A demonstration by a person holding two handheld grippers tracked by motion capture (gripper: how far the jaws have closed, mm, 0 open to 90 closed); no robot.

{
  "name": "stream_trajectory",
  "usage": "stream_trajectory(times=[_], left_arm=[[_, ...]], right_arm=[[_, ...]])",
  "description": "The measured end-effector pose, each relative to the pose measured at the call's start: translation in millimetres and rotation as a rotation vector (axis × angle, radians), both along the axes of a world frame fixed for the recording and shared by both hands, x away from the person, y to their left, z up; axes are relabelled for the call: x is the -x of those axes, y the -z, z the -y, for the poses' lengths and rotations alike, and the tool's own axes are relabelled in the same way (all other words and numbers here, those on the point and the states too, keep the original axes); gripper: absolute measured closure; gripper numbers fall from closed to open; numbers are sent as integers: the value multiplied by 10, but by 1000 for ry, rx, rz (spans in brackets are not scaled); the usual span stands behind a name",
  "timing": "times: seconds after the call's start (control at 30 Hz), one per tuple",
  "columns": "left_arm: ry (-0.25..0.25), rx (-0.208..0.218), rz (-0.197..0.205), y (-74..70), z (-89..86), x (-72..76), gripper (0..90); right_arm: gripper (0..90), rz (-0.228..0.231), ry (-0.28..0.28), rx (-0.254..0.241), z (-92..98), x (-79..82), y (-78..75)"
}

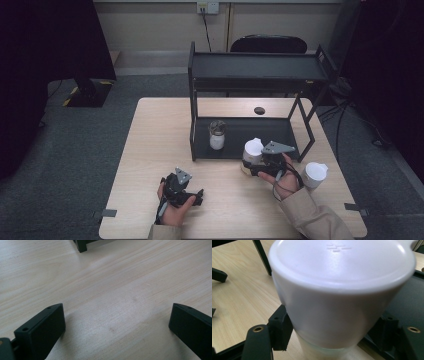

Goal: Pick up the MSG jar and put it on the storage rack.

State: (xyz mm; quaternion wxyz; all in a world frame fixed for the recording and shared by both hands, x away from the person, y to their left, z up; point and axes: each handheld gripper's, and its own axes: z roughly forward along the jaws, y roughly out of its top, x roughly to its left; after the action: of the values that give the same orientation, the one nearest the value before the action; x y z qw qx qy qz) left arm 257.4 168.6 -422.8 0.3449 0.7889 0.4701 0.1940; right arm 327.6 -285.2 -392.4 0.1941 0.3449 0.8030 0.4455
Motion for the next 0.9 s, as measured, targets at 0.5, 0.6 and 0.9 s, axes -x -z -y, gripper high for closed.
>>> stream_trajectory(times=[0.5, 0.6, 0.9], left_arm=[[0, 0, 0, 0, 0, 0, 0], [0, 0, 0, 0, 0, 0, 0], [0, 0, 0, 0, 0, 0, 0]], right_arm=[[304, 0, 3, -8, -46, -41, -150], [304, 2, 6, -9, -70, -56, -172], [304, 19, 15, -3, -112, -99, -225]])
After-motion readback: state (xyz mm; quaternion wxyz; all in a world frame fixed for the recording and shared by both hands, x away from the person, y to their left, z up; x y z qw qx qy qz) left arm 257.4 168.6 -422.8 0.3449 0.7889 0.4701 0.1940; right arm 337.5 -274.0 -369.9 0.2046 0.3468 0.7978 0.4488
